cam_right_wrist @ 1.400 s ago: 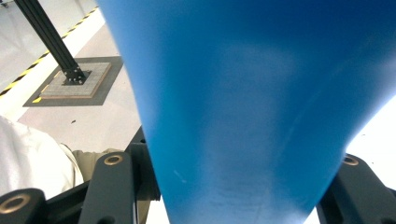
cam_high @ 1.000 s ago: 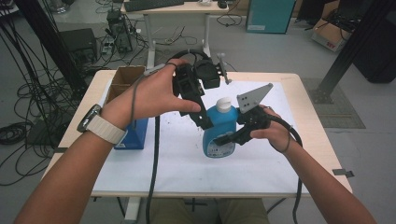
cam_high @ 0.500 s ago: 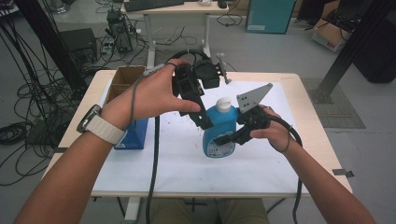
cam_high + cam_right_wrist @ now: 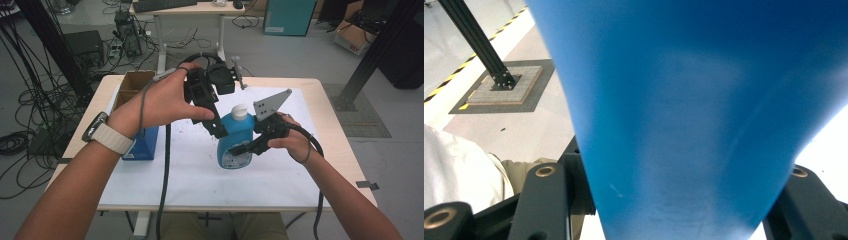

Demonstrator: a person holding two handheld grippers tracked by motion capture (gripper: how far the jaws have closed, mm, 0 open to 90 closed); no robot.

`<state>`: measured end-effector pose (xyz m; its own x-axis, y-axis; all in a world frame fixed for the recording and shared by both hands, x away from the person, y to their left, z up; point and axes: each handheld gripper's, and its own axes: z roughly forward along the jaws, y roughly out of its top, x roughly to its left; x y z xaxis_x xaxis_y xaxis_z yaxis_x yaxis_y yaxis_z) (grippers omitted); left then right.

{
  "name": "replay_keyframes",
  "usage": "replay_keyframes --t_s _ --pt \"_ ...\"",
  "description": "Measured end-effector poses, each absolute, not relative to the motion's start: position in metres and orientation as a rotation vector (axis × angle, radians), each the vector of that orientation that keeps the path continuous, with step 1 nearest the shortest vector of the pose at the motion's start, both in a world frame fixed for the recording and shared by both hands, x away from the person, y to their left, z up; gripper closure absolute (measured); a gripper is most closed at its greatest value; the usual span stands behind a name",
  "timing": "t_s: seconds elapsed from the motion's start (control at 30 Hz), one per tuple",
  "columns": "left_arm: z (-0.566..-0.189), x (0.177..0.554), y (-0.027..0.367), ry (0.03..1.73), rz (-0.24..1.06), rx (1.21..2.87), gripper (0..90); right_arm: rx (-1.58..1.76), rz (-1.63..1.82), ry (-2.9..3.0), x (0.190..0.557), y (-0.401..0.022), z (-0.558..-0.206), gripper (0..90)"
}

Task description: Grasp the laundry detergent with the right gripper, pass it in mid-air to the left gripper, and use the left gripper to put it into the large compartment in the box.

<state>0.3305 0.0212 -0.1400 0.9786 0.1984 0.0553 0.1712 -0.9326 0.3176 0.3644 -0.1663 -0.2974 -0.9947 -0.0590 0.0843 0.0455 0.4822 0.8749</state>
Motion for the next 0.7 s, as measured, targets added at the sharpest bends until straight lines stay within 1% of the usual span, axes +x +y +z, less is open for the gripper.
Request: replay_keyframes --t_s 0.7 --pt "-0.1405 0.3305 0.0213 0.274 0.134 2.81 6.8 0.006 -1.544 -2.616 0.3642 -0.1666 -0.297 43.4"
